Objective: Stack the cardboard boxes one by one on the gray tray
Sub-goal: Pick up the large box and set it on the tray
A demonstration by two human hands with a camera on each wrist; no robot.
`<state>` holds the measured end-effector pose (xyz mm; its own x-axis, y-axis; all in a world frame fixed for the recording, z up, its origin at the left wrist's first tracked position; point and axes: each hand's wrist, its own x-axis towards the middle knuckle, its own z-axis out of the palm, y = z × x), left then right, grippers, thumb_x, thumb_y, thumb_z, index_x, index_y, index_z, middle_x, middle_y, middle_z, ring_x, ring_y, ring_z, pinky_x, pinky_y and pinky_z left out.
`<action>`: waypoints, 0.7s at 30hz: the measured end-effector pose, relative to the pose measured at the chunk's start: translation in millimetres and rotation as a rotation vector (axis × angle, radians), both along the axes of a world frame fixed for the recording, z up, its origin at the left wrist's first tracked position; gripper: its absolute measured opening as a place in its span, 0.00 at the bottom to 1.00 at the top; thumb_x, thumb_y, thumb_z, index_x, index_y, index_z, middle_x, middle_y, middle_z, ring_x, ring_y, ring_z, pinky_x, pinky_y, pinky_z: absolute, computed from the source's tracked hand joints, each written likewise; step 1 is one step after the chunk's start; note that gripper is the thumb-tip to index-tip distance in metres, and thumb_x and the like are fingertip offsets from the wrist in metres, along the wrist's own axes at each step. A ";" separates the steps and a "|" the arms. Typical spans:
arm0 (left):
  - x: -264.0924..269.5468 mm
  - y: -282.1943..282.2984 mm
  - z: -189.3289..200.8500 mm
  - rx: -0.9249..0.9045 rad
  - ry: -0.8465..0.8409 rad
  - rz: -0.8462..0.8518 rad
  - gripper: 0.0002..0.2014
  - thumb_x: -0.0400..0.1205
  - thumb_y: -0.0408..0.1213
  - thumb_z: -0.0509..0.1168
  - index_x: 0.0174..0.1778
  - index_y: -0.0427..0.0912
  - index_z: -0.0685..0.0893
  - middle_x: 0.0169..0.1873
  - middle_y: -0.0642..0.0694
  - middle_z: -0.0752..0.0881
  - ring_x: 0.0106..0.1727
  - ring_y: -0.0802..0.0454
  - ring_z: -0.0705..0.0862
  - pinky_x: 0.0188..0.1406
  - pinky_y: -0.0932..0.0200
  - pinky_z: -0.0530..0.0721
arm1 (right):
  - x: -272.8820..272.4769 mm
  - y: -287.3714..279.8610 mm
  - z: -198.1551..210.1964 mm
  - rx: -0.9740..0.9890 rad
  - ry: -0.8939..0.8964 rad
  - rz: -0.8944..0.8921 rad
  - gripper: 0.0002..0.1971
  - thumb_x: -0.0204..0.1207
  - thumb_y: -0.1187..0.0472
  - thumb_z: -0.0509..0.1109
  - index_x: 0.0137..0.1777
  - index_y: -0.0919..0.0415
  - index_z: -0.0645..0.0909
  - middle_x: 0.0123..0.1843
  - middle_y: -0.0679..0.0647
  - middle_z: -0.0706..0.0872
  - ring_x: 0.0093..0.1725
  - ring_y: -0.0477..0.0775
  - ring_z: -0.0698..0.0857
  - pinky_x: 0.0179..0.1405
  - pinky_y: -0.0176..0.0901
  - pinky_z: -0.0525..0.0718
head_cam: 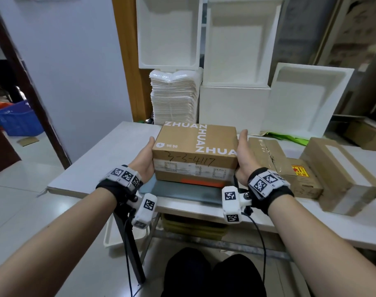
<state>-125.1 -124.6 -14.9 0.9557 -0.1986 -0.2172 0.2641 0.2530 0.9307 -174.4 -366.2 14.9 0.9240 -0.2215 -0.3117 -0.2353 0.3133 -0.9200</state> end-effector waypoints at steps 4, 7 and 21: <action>-4.5 3.5 -8.6 0.026 0.011 0.000 0.29 0.88 0.61 0.41 0.56 0.52 0.86 0.57 0.44 0.90 0.64 0.44 0.85 0.72 0.46 0.76 | -8.8 4.5 -8.8 -0.002 -0.017 -0.046 0.31 0.78 0.27 0.48 0.50 0.49 0.85 0.45 0.55 0.94 0.51 0.61 0.92 0.57 0.66 0.86; -9.4 3.9 -15.6 0.037 0.038 -0.003 0.30 0.87 0.62 0.41 0.55 0.52 0.87 0.53 0.45 0.92 0.59 0.45 0.88 0.69 0.46 0.79 | -10.4 5.3 -12.5 -0.019 -0.005 -0.093 0.30 0.80 0.29 0.48 0.49 0.50 0.84 0.44 0.55 0.92 0.51 0.61 0.91 0.58 0.64 0.86; -10.7 9.8 -27.7 0.069 0.039 -0.080 0.37 0.85 0.65 0.35 0.72 0.48 0.80 0.65 0.38 0.86 0.66 0.42 0.84 0.56 0.49 0.82 | -18.1 5.5 -38.4 0.008 -0.026 -0.153 0.30 0.81 0.30 0.44 0.48 0.48 0.82 0.49 0.52 0.90 0.56 0.55 0.88 0.70 0.56 0.79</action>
<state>-135.8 -114.8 -42.6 0.9281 -0.2570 -0.2693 0.3168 0.1654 0.9339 -192.6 -360.8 -23.5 0.8876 -0.3578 -0.2900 -0.1601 0.3507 -0.9227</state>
